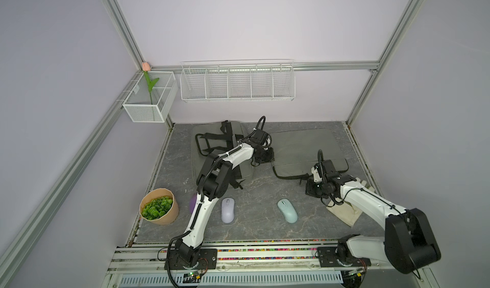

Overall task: Put the mouse into the laptop bag
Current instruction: Unzip the zipper on the zippered laptop bag.

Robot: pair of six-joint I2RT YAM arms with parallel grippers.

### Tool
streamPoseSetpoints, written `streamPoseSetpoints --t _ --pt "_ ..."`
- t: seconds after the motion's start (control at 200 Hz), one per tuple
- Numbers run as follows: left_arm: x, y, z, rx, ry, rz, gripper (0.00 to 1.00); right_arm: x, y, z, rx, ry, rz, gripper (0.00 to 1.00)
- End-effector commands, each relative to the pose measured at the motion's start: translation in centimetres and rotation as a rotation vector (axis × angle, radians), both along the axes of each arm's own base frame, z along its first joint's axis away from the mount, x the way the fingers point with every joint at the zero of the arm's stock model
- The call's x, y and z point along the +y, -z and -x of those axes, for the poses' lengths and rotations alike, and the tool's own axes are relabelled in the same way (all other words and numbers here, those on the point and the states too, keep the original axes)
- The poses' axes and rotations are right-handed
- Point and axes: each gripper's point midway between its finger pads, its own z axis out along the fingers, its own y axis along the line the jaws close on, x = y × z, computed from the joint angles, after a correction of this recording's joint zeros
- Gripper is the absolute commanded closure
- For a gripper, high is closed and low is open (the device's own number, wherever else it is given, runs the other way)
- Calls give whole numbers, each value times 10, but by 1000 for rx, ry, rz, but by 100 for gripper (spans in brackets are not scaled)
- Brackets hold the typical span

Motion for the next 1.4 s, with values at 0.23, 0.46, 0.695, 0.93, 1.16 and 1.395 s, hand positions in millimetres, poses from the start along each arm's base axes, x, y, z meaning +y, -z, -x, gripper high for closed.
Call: streamPoseSetpoints --t 0.23,0.46,0.695,0.93,1.16,1.395 --pt "-20 -37 33 -8 64 -36 84 15 4 -31 -26 -69 228 57" --pt "-30 -12 31 34 64 -39 84 20 16 -56 -21 -47 271 53" --pt "-31 10 30 61 63 -56 84 21 34 -57 15 -32 279 58" --pt "-15 40 34 80 40 -141 84 12 42 -55 21 -13 325 83" --pt "7 61 36 103 4 -199 84 -1 35 -51 17 -1 360 92" --pt "29 78 40 137 -30 -221 85 -42 26 -38 24 72 374 94"
